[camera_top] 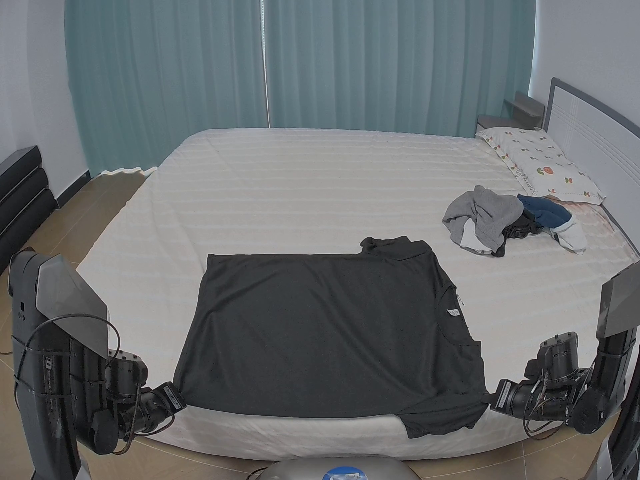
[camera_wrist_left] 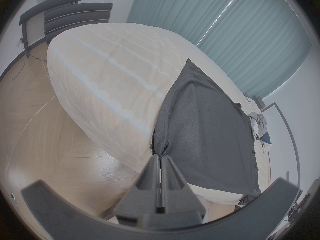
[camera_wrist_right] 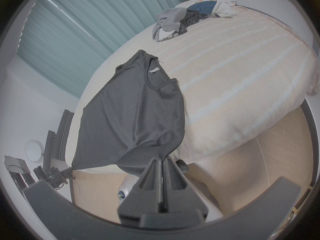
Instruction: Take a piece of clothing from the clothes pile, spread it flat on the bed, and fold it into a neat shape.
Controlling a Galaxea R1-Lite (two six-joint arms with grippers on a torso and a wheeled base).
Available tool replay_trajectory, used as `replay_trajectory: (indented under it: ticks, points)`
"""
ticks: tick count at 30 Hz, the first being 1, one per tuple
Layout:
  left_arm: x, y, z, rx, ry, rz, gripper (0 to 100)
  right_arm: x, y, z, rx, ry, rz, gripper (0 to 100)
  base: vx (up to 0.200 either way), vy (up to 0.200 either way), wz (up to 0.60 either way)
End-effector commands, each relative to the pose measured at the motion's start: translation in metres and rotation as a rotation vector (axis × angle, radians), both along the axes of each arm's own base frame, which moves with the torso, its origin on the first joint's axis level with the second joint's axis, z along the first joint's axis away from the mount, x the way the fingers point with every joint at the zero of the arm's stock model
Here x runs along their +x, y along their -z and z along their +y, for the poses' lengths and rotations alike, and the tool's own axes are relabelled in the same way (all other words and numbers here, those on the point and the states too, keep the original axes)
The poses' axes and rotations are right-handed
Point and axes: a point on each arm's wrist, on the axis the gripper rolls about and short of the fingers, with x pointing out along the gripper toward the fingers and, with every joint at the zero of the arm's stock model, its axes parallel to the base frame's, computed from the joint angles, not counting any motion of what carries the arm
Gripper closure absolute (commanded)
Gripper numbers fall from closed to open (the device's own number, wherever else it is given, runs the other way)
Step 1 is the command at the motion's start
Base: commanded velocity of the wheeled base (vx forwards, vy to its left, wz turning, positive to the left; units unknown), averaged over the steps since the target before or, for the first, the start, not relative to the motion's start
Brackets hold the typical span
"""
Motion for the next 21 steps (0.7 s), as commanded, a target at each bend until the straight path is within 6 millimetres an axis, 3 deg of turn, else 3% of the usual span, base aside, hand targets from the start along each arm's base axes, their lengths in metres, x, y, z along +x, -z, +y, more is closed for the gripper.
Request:
replay_trajectory:
  ticks: [1, 21]
  points:
    - [-0.003, -0.001, -0.002, 0.007, 0.006, 0.001, 100, -0.005, 0.007, -0.001, -0.015, 0.003, 0.041, 100, 0.000, 0.000, 0.00]
    - [-0.017, -0.001, 0.001, 0.125, 0.046, 0.130, 100, -0.025, 0.013, 0.000, -0.176, 0.014, 0.204, 100, 0.000, 0.000, 0.00]
